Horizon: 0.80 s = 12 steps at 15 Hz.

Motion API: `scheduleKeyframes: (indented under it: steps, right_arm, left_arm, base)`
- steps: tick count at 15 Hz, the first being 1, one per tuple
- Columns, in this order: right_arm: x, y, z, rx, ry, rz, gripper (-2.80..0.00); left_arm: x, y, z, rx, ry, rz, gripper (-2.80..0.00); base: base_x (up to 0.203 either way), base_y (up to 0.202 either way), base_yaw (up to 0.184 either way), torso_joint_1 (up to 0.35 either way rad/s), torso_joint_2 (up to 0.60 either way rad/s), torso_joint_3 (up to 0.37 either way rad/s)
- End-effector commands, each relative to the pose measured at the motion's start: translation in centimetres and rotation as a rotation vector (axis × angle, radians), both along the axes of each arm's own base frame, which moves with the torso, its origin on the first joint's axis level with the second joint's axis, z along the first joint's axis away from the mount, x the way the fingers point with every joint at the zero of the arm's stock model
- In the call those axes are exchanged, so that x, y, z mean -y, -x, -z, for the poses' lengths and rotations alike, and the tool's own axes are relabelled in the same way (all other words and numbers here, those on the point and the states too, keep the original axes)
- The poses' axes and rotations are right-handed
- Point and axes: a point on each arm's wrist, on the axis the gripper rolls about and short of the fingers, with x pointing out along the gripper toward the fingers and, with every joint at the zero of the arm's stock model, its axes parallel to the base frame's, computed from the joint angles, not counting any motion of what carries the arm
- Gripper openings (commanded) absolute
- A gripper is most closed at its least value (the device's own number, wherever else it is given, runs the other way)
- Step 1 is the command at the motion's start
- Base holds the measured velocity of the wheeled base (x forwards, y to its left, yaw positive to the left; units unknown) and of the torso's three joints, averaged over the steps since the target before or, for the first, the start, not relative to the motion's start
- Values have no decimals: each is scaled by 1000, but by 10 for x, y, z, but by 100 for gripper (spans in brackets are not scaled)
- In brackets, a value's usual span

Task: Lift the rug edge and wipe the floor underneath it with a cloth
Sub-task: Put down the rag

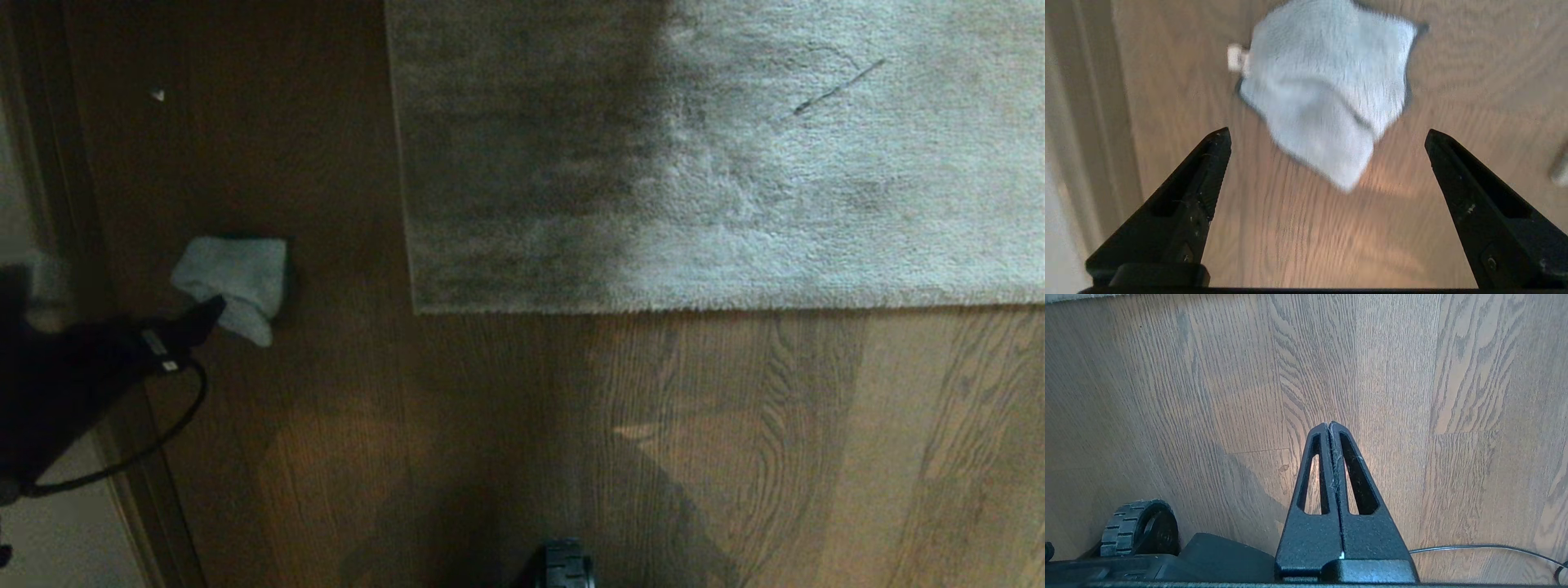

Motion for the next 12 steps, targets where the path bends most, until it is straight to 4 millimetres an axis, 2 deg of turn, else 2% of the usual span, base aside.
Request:
scheduleKeyframes:
  steps: [1, 5, 10, 11, 12]
  right_arm:
    - [0, 0, 0, 0, -1, 0, -280]
    - [0, 0, 0, 0, -1, 0, -280]
    - [0, 0, 0, 0, -1, 0, -280]
    - [0, 0, 0, 0, -1, 0, -280]
    - [0, 0, 0, 0, -1, -1, -280]
  left_arm:
    - [3, 21, -2, 14, -3, -6, 0]
    - [9, 44, 6, -4, 1, -3, 0]
    - [15, 57, 7, 0, -7, 27, 0]
    - [17, 59, 8, -1, -8, 34, -280]
    - [18, 63, 9, -2, -12, 36, -280]
  base:
    - [0, 0, 0, 0, 0, 0]
    - [0, 0, 0, 0, 0, 0]
    - [0, 0, 0, 0, 0, 0]
    - [0, 0, 0, 0, 0, 0]
    - [0, 0, 0, 0, 0, 0]
